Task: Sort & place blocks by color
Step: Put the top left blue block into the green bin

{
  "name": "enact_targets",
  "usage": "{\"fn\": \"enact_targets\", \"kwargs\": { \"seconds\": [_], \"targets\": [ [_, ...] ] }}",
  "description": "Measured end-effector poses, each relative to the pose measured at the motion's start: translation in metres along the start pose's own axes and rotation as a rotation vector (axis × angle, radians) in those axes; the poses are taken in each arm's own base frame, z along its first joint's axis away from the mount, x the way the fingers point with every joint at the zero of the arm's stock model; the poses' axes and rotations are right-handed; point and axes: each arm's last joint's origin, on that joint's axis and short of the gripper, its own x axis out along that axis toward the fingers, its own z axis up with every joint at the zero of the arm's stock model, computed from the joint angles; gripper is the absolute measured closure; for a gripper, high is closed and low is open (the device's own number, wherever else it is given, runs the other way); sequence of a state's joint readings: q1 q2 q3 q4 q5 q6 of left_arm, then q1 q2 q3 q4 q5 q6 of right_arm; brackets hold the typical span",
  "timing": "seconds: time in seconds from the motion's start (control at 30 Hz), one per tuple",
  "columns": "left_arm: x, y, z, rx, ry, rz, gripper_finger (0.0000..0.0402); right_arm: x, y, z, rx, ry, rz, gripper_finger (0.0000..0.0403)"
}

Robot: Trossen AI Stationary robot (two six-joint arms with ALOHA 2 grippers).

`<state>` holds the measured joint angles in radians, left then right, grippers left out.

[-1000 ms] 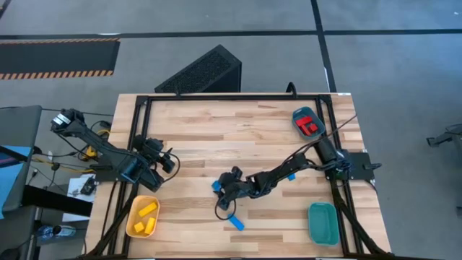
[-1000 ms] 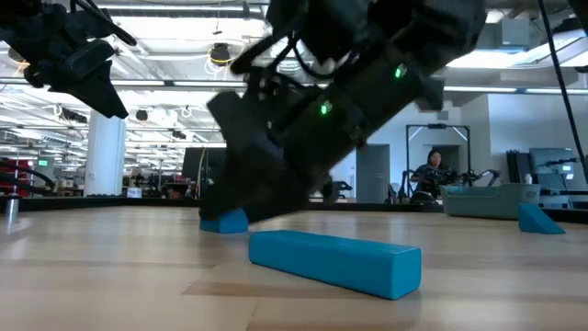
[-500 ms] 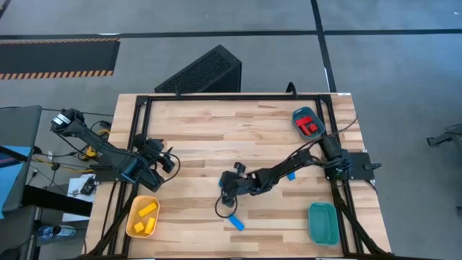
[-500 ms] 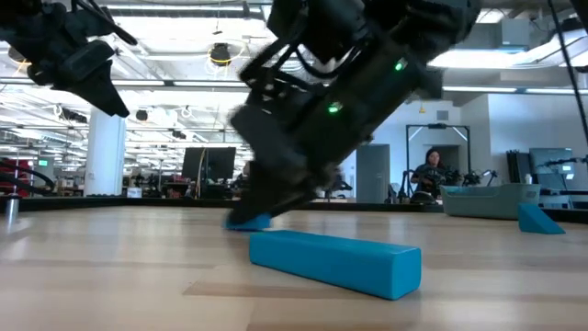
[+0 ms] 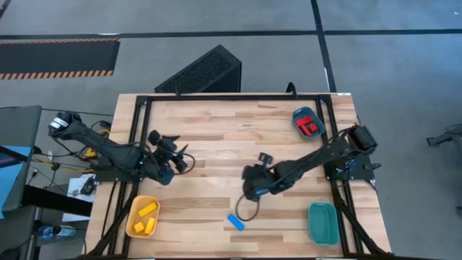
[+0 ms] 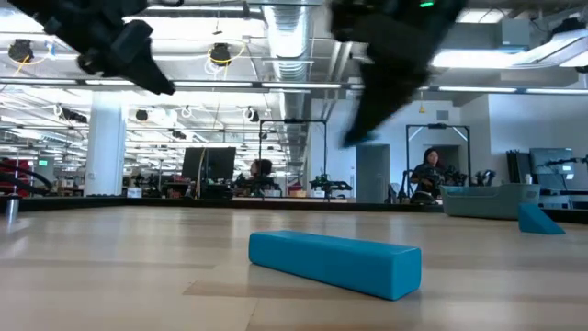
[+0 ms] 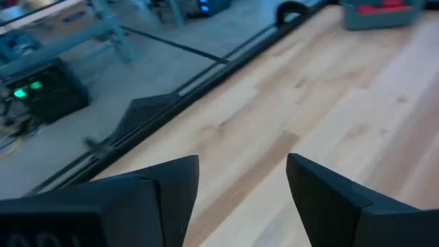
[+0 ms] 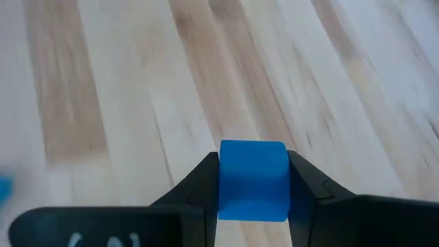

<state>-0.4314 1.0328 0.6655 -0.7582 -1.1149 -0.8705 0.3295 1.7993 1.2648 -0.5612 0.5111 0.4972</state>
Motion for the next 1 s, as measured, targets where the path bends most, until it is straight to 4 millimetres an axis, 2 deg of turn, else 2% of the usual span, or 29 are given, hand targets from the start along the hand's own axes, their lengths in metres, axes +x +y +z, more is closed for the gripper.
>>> {"fn": "enact_targets", "kwargs": {
  "seconds": [0.23, 0.4, 0.6, 0.8, 1.0],
  "targets": [
    [0.016, -0.026, 0.013, 0.098, -0.008, -0.109, 0.0204, -0.046, -0.007, -0.037, 0.011, 0.210, -0.156, 0.0286],
    [0.036, -0.051, 0.015, 0.178, -0.034, -0.172, 0.0209, -0.082, -0.007, -0.058, 0.036, 0.245, -0.209, 0.0285],
    [0.054, -0.080, 0.025, 0.186, -0.128, -0.397, 0.0209, -0.117, 0.002, -0.080, 0.005, 0.252, -0.179, 0.0282],
    [0.053, -0.098, 0.036, 0.213, -0.280, -0.697, 0.0209, -0.139, 0.018, -0.110, 0.023, 0.349, -0.118, 0.0281],
    [0.052, -0.099, 0.039, 0.231, -0.322, -0.717, 0.0209, -0.145, 0.020, -0.150, 0.121, 0.365, -0.150, 0.0281]
  ]
}}
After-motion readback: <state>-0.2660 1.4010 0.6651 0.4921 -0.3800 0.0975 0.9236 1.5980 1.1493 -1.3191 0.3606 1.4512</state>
